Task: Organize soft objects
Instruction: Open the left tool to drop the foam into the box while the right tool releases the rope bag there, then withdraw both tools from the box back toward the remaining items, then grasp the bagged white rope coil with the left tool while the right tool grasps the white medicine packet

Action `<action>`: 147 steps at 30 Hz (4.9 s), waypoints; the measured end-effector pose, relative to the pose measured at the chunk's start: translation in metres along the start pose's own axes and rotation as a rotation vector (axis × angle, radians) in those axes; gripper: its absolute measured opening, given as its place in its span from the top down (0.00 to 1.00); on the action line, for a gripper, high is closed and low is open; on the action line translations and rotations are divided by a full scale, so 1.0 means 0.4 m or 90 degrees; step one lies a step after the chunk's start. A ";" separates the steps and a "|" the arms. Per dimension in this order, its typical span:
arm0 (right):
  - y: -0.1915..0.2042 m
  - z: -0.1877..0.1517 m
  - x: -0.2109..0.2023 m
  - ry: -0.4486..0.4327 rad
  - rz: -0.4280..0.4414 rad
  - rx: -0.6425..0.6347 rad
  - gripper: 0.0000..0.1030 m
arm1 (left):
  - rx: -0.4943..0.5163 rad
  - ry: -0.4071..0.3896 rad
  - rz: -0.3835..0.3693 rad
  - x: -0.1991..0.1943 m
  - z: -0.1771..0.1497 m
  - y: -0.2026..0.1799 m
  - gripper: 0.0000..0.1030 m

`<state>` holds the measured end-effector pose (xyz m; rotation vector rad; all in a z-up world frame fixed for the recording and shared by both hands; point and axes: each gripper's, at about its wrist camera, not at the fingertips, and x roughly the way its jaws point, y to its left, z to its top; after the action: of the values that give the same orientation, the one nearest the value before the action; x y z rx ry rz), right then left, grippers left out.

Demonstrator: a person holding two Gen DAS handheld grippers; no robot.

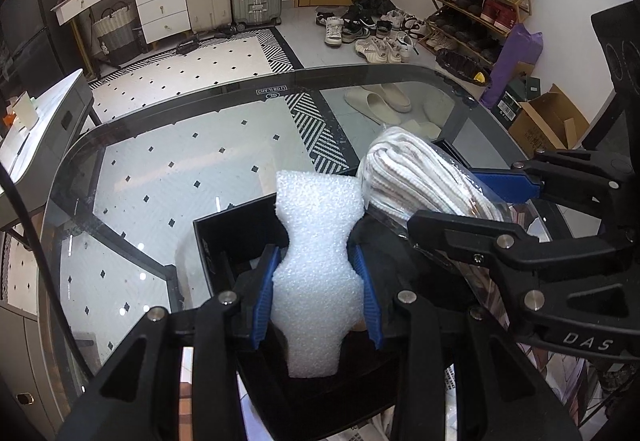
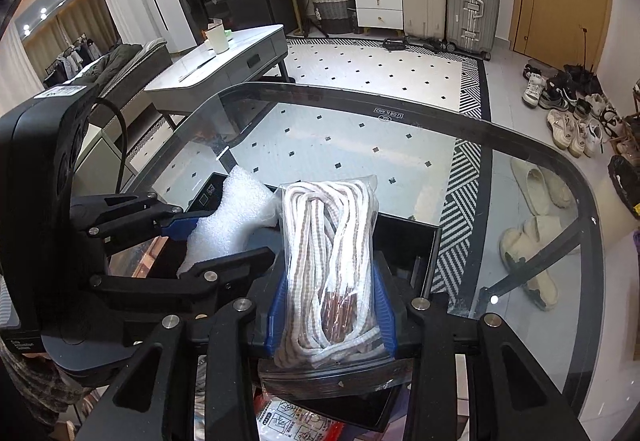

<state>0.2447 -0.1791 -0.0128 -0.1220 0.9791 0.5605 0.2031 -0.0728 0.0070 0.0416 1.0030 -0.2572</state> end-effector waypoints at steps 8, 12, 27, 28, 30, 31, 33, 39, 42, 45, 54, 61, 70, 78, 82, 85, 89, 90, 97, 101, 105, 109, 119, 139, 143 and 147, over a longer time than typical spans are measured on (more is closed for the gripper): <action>0.009 0.002 -0.038 -0.019 0.002 0.001 0.51 | 0.002 -0.007 -0.013 -0.026 -0.006 0.001 0.42; 0.005 0.000 -0.069 -0.031 0.001 0.005 0.49 | 0.008 -0.013 -0.010 -0.047 -0.008 -0.003 0.29; -0.008 -0.049 -0.163 -0.053 -0.006 0.013 0.17 | 0.011 -0.027 -0.022 -0.124 -0.051 0.005 0.00; -0.006 -0.054 -0.167 -0.051 -0.004 0.012 0.15 | 0.012 -0.028 -0.021 -0.126 -0.056 0.004 0.00; 0.000 -0.066 -0.175 -0.051 -0.007 0.010 0.09 | 0.014 -0.026 -0.022 -0.131 -0.067 0.003 0.00; 0.000 -0.072 -0.181 -0.052 -0.009 0.010 0.06 | 0.013 -0.025 -0.022 -0.132 -0.071 -0.003 0.00; 0.002 -0.088 -0.191 -0.051 -0.007 0.010 0.05 | 0.014 -0.025 -0.020 -0.137 -0.081 -0.006 0.00; 0.012 -0.129 -0.202 -0.035 -0.008 0.007 0.02 | 0.016 -0.016 -0.027 -0.138 -0.117 -0.020 0.00; 0.020 -0.156 -0.207 -0.030 -0.012 0.004 0.02 | 0.012 -0.016 -0.031 -0.143 -0.133 -0.020 0.00; 0.025 -0.173 -0.212 -0.025 -0.011 0.004 0.02 | 0.013 -0.019 -0.030 -0.154 -0.148 -0.024 0.00; 0.029 -0.232 -0.228 -0.020 -0.012 0.014 0.02 | 0.011 -0.030 -0.031 -0.198 -0.188 -0.027 0.00; 0.046 -0.279 -0.234 -0.008 -0.009 0.017 0.02 | 0.009 -0.028 -0.026 -0.217 -0.236 -0.038 0.00; 0.063 -0.336 -0.243 0.002 -0.008 0.019 0.02 | 0.003 -0.021 -0.028 -0.226 -0.284 -0.044 0.00; 0.072 -0.383 -0.250 0.007 -0.005 0.025 0.02 | -0.004 -0.016 -0.032 -0.231 -0.322 -0.052 0.00; 0.074 -0.406 -0.249 0.011 -0.003 0.027 0.02 | -0.006 -0.016 -0.033 -0.232 -0.338 -0.057 0.00; 0.074 -0.423 -0.248 0.014 -0.001 0.031 0.02 | -0.009 -0.013 -0.032 -0.231 -0.348 -0.056 0.00; 0.077 -0.445 -0.244 0.018 0.001 0.035 0.02 | -0.011 -0.009 -0.030 -0.230 -0.360 -0.053 0.00; 0.077 -0.450 -0.243 0.019 0.001 0.035 0.02 | -0.012 -0.008 -0.030 -0.229 -0.363 -0.053 0.00; 0.079 -0.488 -0.220 0.038 0.002 0.041 0.02 | -0.017 0.008 -0.029 -0.210 -0.387 -0.047 0.00; 0.080 -0.503 -0.206 0.049 0.005 0.045 0.02 | -0.020 0.019 -0.029 -0.193 -0.400 -0.043 0.00; 0.084 -0.507 -0.194 0.057 0.007 0.046 0.02 | -0.028 0.026 -0.029 -0.181 -0.414 -0.029 0.00; 0.090 -0.505 -0.180 0.065 0.005 0.044 0.02 | -0.040 0.032 -0.027 -0.172 -0.426 -0.008 0.00; 0.101 -0.498 -0.139 0.088 -0.007 0.041 0.03 | -0.056 0.046 -0.017 -0.140 -0.438 0.022 0.00; 0.121 -0.470 -0.091 0.090 -0.089 0.014 0.43 | -0.027 0.051 0.056 -0.092 -0.412 -0.001 0.02; 0.120 -0.472 -0.090 0.086 -0.092 0.009 0.47 | -0.037 0.041 0.068 -0.104 -0.412 0.005 0.16; 0.112 -0.477 -0.096 0.085 -0.091 0.006 0.53 | -0.059 0.030 0.080 -0.119 -0.402 0.032 0.45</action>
<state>0.0625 -0.2216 -0.0821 -0.2219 1.0925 0.4202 0.0488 -0.0269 -0.0410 0.0262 1.0540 -0.0940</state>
